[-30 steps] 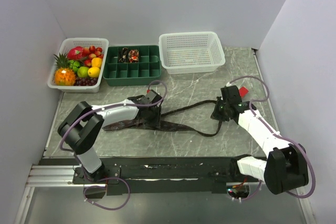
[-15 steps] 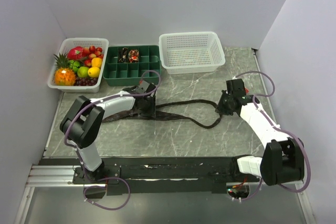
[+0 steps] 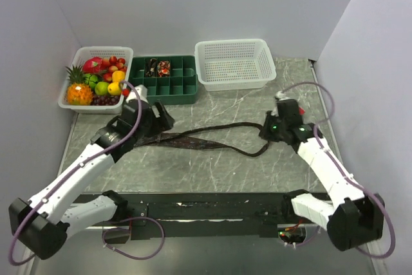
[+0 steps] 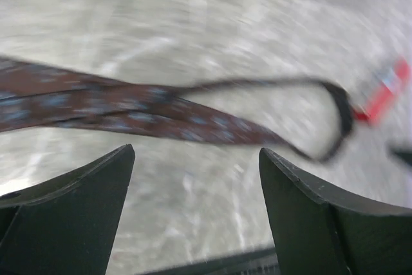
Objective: Roll the ties
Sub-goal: Flatten out the tie at the center of the board.
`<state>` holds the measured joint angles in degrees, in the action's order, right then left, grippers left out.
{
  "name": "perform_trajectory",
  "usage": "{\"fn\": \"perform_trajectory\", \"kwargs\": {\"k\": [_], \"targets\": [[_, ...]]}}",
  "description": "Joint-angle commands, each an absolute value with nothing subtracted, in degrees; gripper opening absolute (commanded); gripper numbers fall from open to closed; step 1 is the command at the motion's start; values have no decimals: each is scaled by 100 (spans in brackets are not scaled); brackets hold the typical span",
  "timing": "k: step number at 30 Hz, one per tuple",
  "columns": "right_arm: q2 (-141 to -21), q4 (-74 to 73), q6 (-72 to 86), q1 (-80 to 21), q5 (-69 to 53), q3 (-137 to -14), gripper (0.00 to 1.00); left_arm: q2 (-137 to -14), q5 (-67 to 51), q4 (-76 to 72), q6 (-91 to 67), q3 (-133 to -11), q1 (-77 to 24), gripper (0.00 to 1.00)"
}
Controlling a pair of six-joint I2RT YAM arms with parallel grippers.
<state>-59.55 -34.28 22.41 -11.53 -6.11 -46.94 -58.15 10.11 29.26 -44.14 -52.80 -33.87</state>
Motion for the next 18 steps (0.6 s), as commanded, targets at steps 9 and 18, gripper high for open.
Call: {"fn": "perform_trajectory", "kwargs": {"k": [9,18], "targets": [[-8109,-2823,1776,-3962,237,-6239,20,-5669,-166,2303,-4667,-3841,-169,86],[-10554,-3023,1450,-4456,369,-8129,7,-5694,-1081,1977,-4219,-3392,2135,84]]}}
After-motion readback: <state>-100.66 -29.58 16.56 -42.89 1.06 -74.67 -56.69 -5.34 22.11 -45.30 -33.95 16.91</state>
